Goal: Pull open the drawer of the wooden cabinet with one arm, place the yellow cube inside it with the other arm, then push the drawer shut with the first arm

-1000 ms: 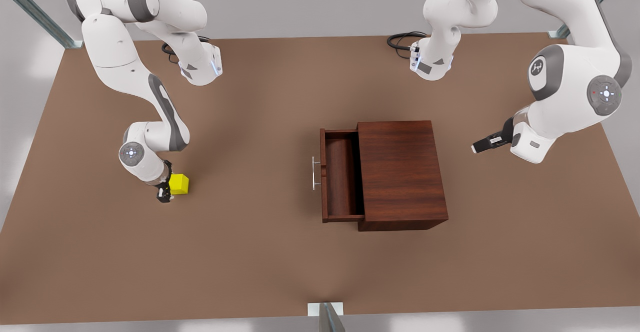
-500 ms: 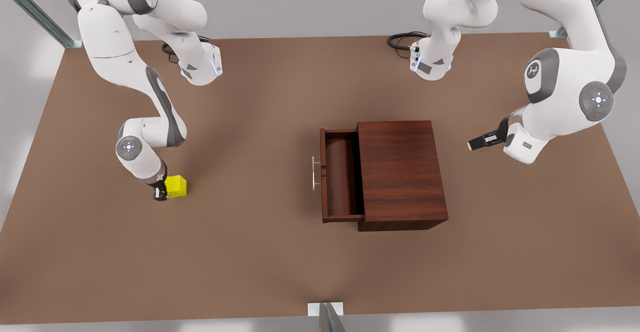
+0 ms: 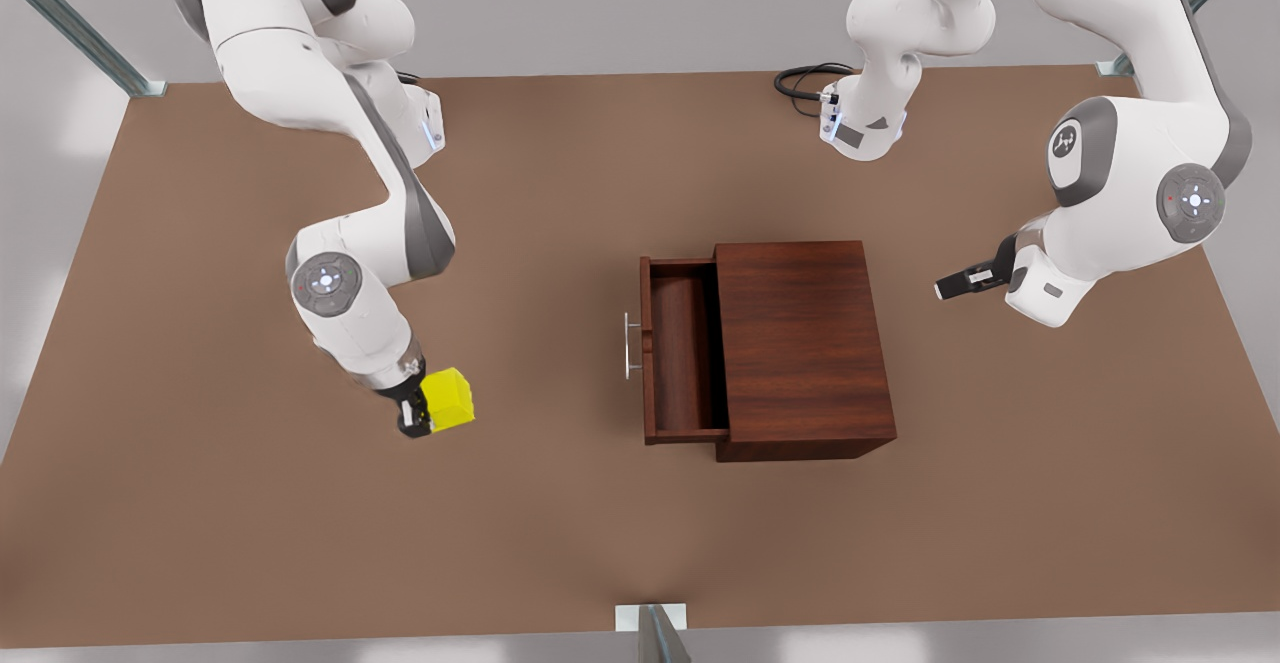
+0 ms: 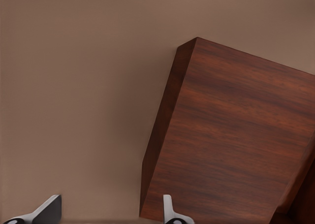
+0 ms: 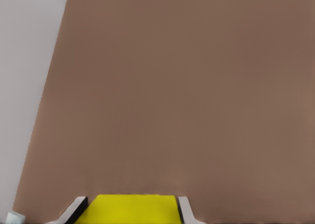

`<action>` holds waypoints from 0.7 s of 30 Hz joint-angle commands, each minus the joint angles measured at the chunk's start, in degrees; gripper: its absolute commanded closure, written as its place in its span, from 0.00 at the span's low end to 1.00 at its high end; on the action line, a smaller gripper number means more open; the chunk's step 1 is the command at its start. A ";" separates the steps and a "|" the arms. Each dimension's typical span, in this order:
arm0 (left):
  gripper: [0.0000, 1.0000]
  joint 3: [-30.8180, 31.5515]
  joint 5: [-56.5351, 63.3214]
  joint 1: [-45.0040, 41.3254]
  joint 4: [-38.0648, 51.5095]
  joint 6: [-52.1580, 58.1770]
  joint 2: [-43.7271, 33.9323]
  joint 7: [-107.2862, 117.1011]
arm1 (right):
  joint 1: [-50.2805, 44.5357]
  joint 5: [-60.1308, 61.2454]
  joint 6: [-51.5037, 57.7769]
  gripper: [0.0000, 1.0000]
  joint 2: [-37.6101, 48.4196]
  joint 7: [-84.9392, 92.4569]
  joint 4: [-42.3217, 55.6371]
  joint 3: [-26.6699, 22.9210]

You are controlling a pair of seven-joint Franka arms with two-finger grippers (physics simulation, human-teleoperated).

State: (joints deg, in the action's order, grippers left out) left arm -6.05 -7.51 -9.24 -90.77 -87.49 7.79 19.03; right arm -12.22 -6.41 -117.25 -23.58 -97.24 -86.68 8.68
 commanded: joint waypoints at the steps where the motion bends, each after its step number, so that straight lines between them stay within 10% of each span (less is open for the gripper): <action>1: 0.00 -0.01 0.12 0.01 0.07 -0.05 -0.05 -0.49 | -2.90 1.84 14.15 0.50 -0.85 -22.37 2.39 0.10; 21: 0.00 -0.10 0.04 0.01 -0.55 0.31 -0.14 -0.22 | -30.32 4.13 10.99 0.50 -21.59 -59.55 28.49 -2.97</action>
State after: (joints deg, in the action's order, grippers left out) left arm -6.10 -7.50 -9.28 -91.28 -87.34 7.67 18.79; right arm -42.01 -2.71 -104.82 -44.94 -132.34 -58.10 6.14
